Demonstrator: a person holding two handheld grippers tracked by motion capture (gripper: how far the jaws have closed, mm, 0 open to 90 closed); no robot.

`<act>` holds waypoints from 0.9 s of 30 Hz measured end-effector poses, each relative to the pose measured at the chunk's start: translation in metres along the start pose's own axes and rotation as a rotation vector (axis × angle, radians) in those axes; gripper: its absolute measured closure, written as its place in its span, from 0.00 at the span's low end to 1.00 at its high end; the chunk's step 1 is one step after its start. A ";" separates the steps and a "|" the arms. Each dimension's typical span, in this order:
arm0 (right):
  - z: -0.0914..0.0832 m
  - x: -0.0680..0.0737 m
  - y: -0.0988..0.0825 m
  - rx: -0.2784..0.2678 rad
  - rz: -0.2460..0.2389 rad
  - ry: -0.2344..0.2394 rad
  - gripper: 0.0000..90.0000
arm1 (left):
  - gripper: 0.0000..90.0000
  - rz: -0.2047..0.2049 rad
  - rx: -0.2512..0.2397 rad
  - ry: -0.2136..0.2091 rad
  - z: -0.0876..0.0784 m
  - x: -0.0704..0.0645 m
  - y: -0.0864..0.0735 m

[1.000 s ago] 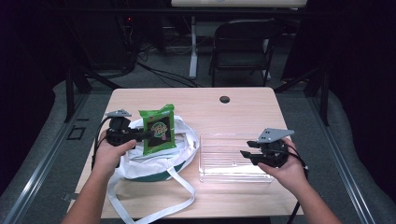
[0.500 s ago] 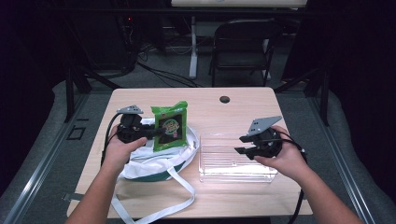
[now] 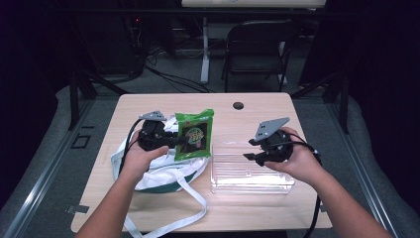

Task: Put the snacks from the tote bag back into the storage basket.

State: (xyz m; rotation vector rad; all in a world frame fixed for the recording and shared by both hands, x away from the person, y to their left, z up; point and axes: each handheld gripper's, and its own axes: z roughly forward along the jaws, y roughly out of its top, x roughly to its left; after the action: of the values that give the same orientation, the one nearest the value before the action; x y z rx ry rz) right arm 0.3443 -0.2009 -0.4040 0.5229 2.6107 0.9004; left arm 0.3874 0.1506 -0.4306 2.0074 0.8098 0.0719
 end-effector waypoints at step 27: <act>-0.016 -0.008 0.066 0.047 -0.153 0.002 0.56 | 0.80 0.060 0.038 -0.066 0.028 -0.018 0.008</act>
State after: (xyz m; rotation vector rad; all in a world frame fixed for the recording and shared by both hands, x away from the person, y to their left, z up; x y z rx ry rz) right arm 0.3600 -0.1644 -0.3487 0.3288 2.6370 0.7936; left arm 0.3873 0.1163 -0.4357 2.0589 0.7143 0.0247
